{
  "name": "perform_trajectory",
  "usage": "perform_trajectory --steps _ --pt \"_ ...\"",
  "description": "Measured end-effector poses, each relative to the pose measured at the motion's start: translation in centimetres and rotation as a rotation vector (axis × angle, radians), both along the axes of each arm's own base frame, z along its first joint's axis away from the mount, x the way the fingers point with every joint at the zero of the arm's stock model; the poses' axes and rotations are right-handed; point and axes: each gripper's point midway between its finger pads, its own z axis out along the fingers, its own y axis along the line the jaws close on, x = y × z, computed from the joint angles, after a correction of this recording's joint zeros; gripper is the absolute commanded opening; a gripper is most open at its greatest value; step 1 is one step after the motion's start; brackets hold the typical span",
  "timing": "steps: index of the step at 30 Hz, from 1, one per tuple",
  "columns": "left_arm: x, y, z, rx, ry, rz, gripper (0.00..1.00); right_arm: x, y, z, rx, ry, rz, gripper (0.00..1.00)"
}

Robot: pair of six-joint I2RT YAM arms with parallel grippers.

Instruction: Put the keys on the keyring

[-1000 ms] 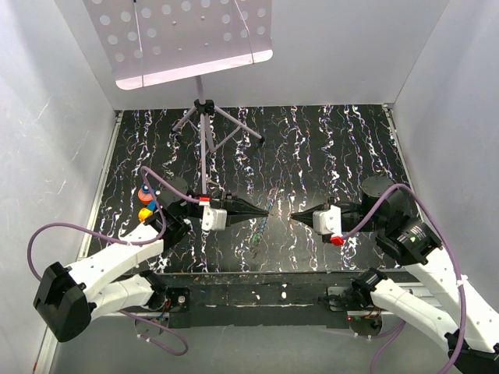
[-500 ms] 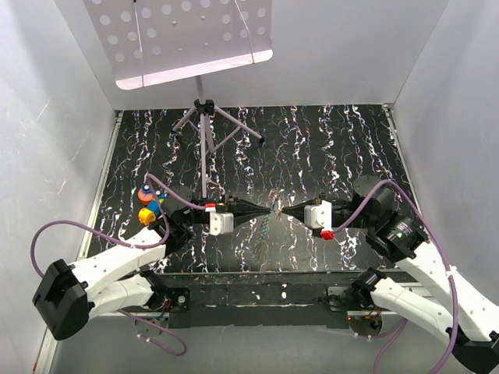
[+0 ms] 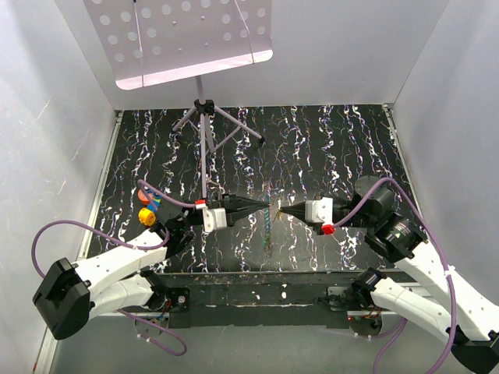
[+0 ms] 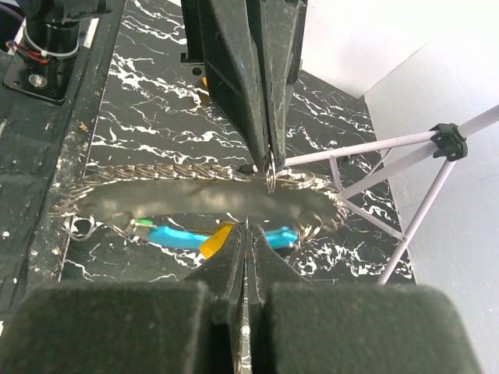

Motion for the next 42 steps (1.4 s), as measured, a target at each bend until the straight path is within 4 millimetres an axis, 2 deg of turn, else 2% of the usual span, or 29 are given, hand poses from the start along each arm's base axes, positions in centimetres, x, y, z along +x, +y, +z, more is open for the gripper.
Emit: perform_trajectory --steps 14,23,42 --pt "-0.8 0.3 1.9 -0.120 0.075 -0.051 0.00 -0.1 -0.1 1.2 0.068 0.110 -0.029 0.01" --pt "-1.3 0.3 2.5 -0.148 0.088 -0.087 0.00 -0.2 0.2 2.5 0.118 0.116 -0.017 0.01" --pt "-1.4 0.1 2.0 -0.131 0.092 -0.107 0.00 -0.8 0.5 3.3 0.146 0.124 0.025 0.01"
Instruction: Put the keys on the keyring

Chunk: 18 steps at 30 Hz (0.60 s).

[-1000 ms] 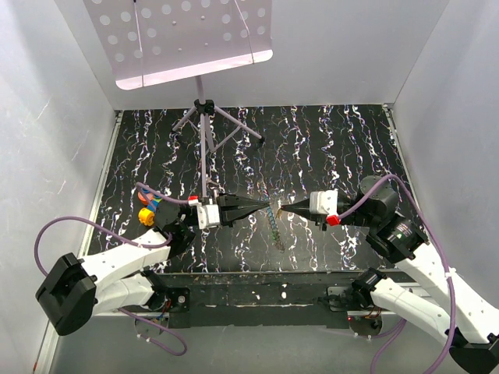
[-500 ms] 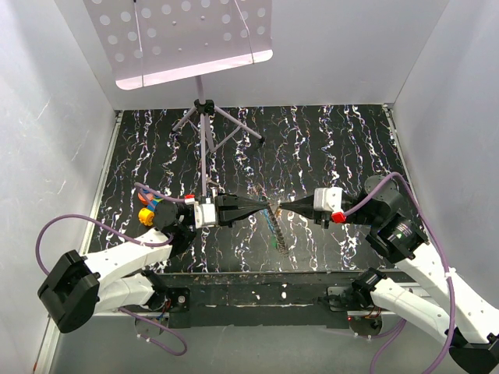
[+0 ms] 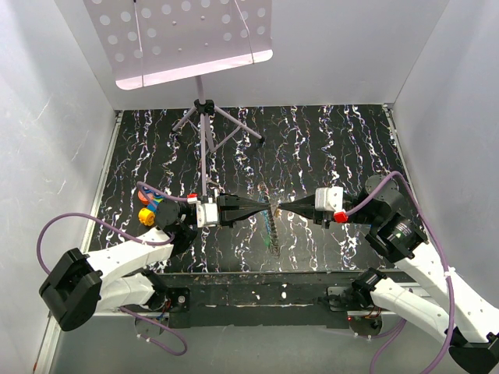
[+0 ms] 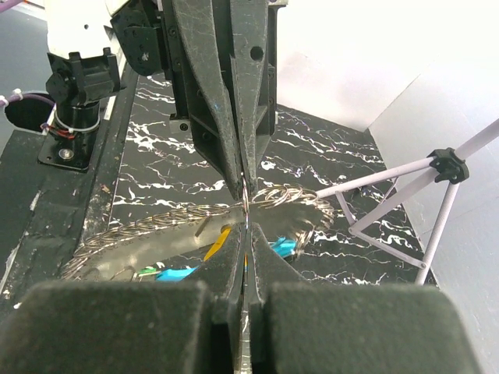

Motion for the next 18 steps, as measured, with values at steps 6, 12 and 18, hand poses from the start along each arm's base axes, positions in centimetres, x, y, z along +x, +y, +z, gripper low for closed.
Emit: perform_trajectory --steps 6,12,18 --pt "-0.05 -0.01 -0.04 0.002 -0.001 -0.003 0.00 -0.16 0.04 0.08 0.003 -0.003 0.010 0.01" --pt "-0.07 -0.01 -0.05 0.002 -0.002 -0.004 0.00 -0.30 0.05 0.07 0.002 -0.003 0.018 0.01" --pt "-0.19 -0.02 -0.10 0.005 -0.005 -0.010 0.00 -0.47 0.08 0.08 0.002 -0.004 0.028 0.01"
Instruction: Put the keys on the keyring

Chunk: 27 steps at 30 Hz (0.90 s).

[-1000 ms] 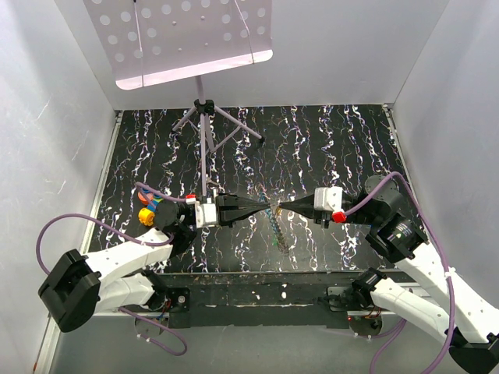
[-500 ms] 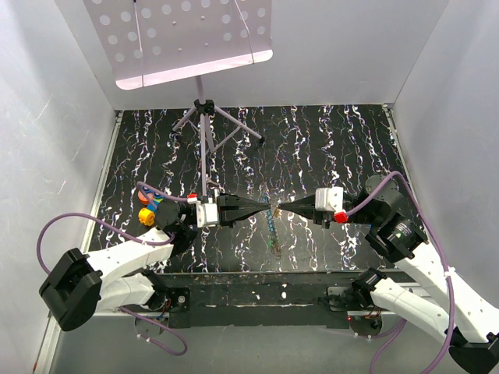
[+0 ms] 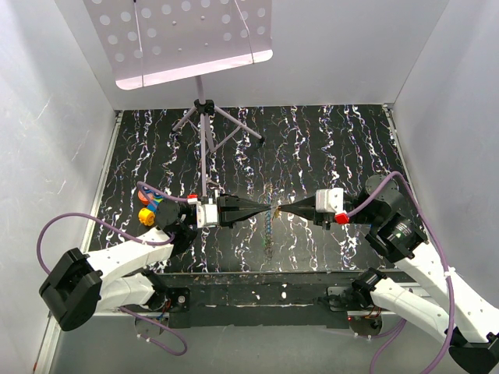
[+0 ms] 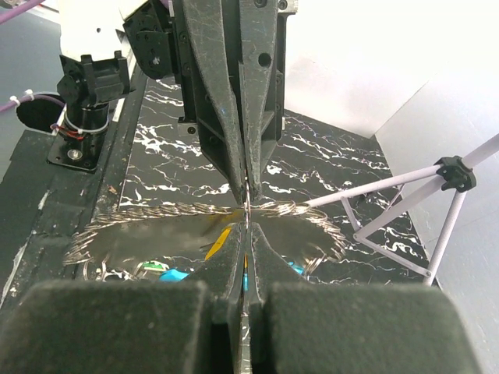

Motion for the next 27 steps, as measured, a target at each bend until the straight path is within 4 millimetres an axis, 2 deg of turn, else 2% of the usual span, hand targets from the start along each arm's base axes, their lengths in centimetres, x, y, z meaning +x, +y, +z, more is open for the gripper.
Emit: perform_trajectory --steps 27 --pt "-0.3 -0.4 -1.3 0.052 0.024 -0.039 0.00 -0.4 0.2 -1.4 -0.048 0.029 0.038 0.01"
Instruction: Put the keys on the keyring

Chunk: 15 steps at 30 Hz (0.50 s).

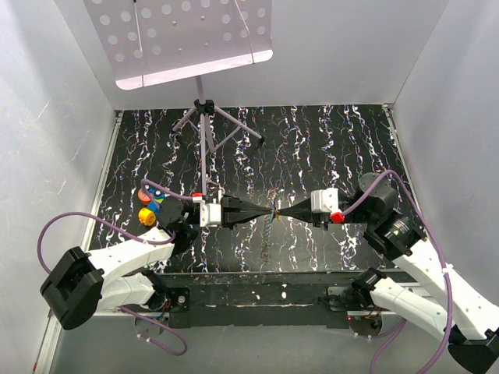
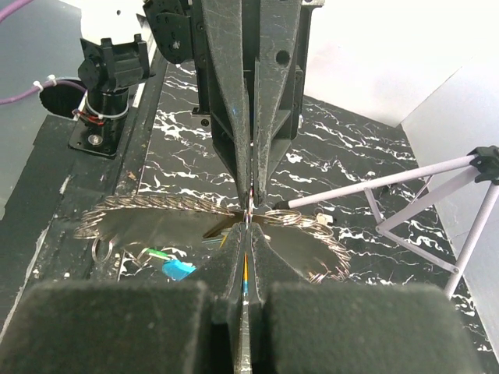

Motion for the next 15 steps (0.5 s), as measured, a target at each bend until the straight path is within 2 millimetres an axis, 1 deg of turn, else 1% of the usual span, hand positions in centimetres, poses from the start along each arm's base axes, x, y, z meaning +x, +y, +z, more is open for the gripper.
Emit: perform_trajectory --steps 15 --pt "0.23 -0.19 -0.54 0.026 0.025 0.001 0.00 0.17 -0.06 -0.50 -0.028 0.033 -0.007 0.01"
